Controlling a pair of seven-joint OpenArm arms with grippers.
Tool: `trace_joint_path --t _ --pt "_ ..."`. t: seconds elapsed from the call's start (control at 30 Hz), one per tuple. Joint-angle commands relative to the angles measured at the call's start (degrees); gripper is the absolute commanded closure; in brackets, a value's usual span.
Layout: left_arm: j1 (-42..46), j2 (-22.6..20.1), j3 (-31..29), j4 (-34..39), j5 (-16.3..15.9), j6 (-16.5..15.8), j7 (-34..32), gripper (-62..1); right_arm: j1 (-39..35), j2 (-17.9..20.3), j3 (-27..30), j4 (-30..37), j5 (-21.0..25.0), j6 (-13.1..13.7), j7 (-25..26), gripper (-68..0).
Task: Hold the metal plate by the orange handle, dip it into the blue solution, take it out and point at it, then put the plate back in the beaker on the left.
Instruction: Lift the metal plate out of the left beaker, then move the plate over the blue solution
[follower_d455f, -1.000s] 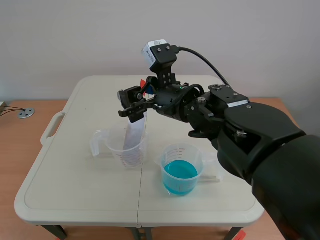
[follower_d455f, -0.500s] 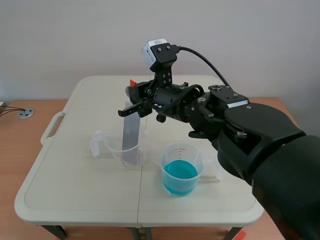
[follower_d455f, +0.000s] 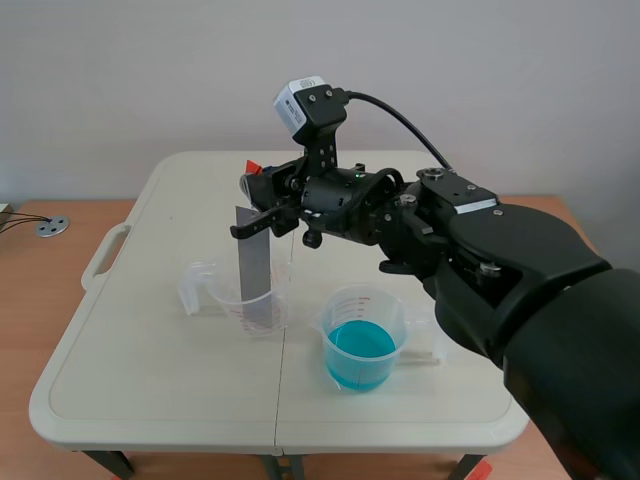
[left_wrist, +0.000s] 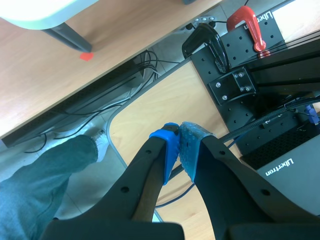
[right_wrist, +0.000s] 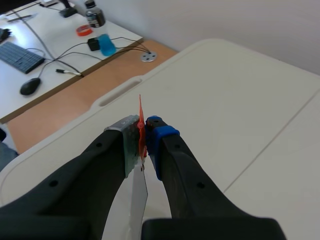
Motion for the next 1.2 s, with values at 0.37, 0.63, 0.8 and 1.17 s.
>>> trace_joint_path --t 0.37,0.63,0.8,1.17 --pt "0.2 0.11 -0.04 0.61 -0.35 -0.2 -0.55 -1.5 1.22 -0.15 -0.02 4.17 -2.23 8.0 2.08 -1.3" --pt "0.2 0.15 -0.04 0.61 -0.35 -0.17 -0.37 -1.5 -1.27 0.26 0.0 10.16 -4.02 8.72 1.62 -1.3" --pt "0.2 0.11 -0.04 0.61 -0.35 -0.22 -0.37 -1.5 -3.39 1.44 0.02 15.87 -5.51 8.68 0.92 -1.5" --pt "0.2 0.11 -0.04 0.61 -0.37 -0.37 -0.59 -1.5 -7.65 3.19 1.73 29.4 -5.7 8.46 -2.73 -1.5"
